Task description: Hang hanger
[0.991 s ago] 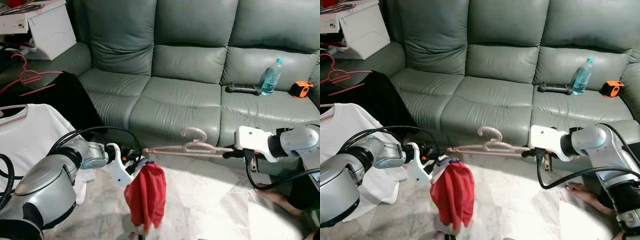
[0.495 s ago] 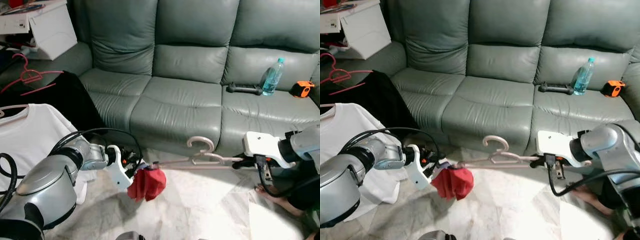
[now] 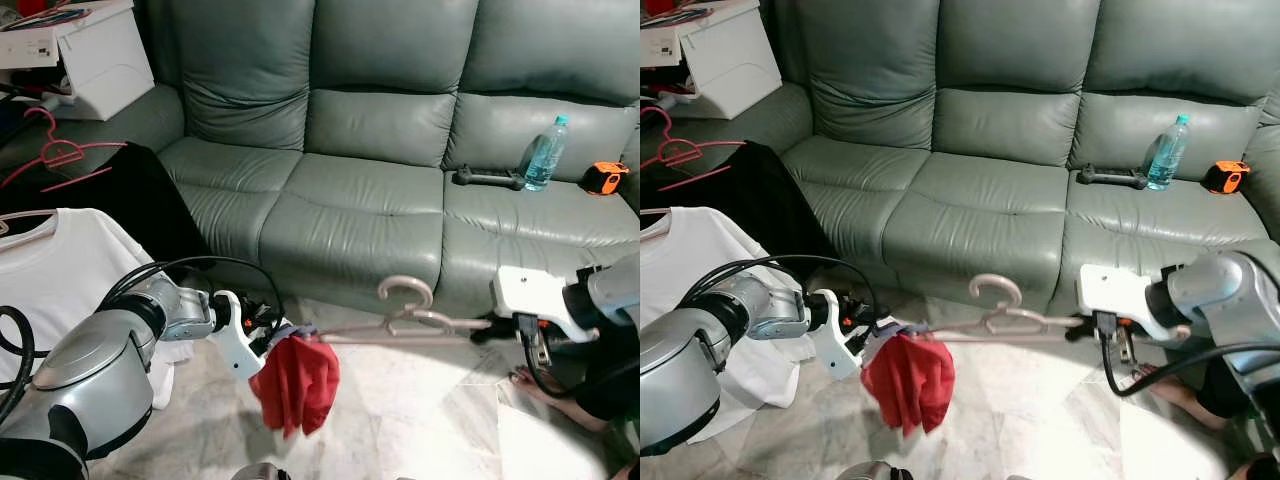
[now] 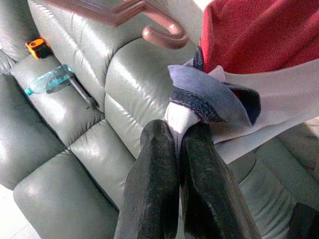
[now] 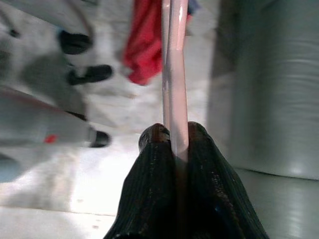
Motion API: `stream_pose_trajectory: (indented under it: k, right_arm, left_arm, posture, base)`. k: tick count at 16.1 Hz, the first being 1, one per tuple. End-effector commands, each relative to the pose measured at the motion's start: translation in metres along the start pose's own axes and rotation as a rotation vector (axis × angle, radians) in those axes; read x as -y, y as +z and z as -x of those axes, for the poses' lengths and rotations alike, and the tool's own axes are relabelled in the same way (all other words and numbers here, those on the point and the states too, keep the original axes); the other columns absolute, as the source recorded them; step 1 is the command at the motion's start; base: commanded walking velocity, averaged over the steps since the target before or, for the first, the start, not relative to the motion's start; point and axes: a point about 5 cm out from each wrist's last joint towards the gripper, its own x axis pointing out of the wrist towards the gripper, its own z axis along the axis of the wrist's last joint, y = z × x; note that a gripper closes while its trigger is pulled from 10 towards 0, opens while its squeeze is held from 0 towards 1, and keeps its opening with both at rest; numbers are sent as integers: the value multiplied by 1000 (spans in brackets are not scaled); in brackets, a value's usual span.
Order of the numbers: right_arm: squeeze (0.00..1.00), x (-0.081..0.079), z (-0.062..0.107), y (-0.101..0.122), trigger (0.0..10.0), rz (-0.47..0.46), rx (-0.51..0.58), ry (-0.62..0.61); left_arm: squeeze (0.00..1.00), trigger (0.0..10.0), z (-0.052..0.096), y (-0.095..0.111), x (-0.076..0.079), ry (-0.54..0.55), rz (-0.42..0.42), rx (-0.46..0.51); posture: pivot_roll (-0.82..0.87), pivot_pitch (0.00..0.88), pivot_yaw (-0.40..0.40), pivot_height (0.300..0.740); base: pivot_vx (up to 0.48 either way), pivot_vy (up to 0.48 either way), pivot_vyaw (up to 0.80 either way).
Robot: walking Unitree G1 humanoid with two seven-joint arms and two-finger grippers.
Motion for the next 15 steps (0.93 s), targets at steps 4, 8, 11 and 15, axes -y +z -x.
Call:
stream_pose_trajectory:
  k: [4,8,11,15]
  right_arm:
    - [0,27,23,7,10000,78,-27,-195]
    - [0,28,4,4,10000,81,-10,-158]
    - [0,27,-4,4,10000,82,12,-124]
    - [0,17,-14,1,10000,33,40,-25]
  left_arm:
    - [0,10000,4,-1,5,-14,-7,2]
    - [0,10000,-1,5,-5,33,-19,66]
    - [0,10000,-4,10,-6,45,-20,95]
    - [0,10000,-9,17,-13,87,6,137]
  posture:
    - [-115,10,99,740]
    - [-106,10,96,740]
    - [-104,12,95,740]
    - [-101,14,91,740]
  base:
    - [0,0,0]
    - [0,0,0]
    - [0,0,0]
    - [0,0,0]
